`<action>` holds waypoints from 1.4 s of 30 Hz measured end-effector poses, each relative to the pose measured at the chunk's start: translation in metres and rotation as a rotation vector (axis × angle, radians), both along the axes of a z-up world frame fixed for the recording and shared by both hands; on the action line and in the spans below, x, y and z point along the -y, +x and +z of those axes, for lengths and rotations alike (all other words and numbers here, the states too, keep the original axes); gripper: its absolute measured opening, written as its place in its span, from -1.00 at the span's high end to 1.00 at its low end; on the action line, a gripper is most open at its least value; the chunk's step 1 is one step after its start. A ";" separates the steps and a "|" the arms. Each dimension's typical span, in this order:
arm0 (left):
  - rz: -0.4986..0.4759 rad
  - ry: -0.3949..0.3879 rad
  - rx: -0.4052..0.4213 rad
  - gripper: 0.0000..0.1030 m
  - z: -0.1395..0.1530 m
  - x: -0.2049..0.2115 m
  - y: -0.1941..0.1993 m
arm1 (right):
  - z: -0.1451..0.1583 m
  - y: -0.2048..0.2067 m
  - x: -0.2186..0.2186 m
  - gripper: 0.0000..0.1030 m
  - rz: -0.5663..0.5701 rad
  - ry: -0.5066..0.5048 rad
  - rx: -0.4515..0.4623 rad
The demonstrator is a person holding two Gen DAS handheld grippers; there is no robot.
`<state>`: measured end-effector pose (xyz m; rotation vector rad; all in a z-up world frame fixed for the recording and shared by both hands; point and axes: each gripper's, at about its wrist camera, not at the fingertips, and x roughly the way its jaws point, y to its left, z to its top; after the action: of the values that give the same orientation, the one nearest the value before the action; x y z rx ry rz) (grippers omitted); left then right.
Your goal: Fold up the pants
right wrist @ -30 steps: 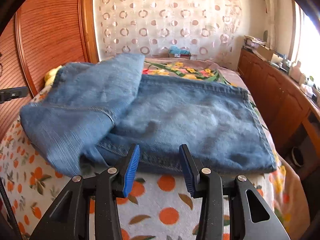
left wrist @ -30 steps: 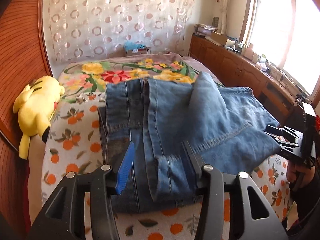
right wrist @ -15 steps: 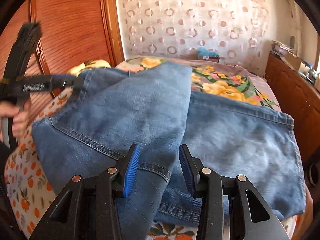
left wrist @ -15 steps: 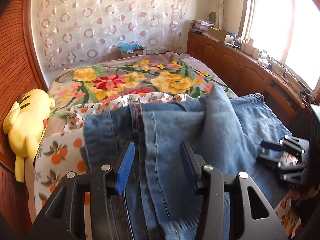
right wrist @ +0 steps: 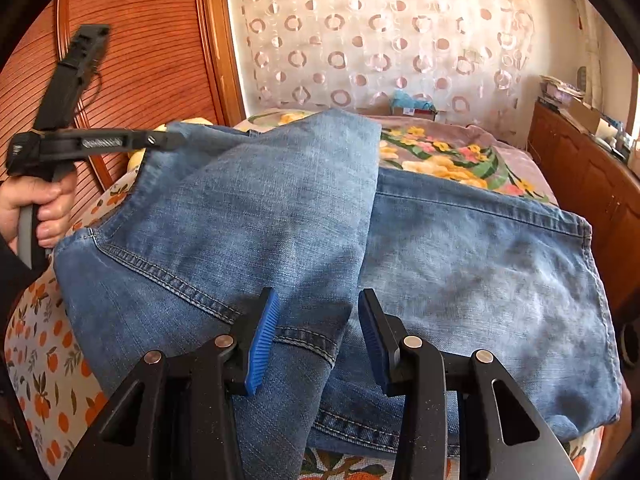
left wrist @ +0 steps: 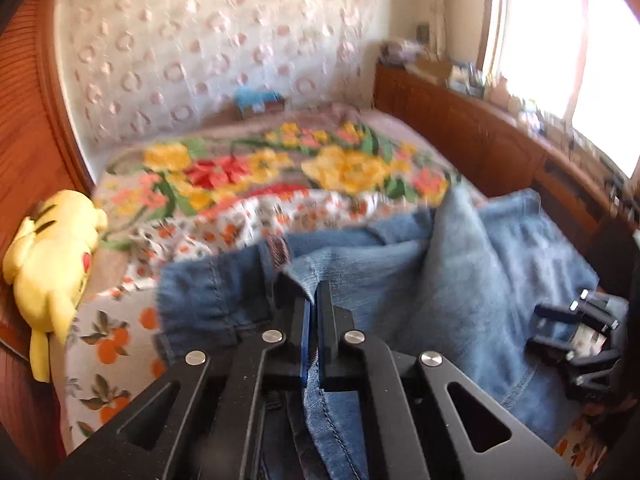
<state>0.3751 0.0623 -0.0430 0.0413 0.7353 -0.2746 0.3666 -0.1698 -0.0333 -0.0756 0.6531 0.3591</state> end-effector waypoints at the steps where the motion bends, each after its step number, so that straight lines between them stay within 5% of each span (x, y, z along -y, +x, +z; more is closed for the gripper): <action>1: 0.024 -0.009 0.025 0.94 0.007 -0.005 -0.005 | 0.000 -0.001 0.000 0.17 -0.005 0.000 0.005; 7: 0.112 -0.007 0.070 0.95 0.034 -0.040 -0.005 | 0.001 -0.011 -0.004 0.16 -0.007 -0.024 0.042; 13: 0.101 0.058 0.010 0.92 0.013 -0.031 0.007 | -0.001 -0.014 -0.003 0.16 -0.008 -0.028 0.045; 18: 0.091 0.030 -0.045 0.41 -0.004 -0.030 -0.012 | 0.000 -0.017 -0.002 0.16 -0.011 -0.029 0.045; 24: 0.034 0.016 -0.099 0.25 -0.022 -0.018 -0.059 | 0.001 -0.017 -0.003 0.16 -0.009 -0.037 0.049; 35: 0.009 -0.037 -0.135 0.25 -0.040 -0.008 -0.102 | 0.002 -0.016 0.000 0.16 -0.009 -0.050 0.044; 38: -0.001 -0.070 -0.126 0.85 -0.041 -0.010 -0.113 | 0.006 -0.021 0.000 0.16 -0.007 -0.087 0.038; 42: 0.017 -0.094 -0.049 0.89 -0.022 -0.021 -0.127 | 0.015 -0.038 0.008 0.16 0.019 -0.064 0.032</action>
<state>0.2476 0.0829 -0.0650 -0.0608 0.7703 -0.2941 0.3285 -0.1780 -0.0178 -0.1484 0.6330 0.3548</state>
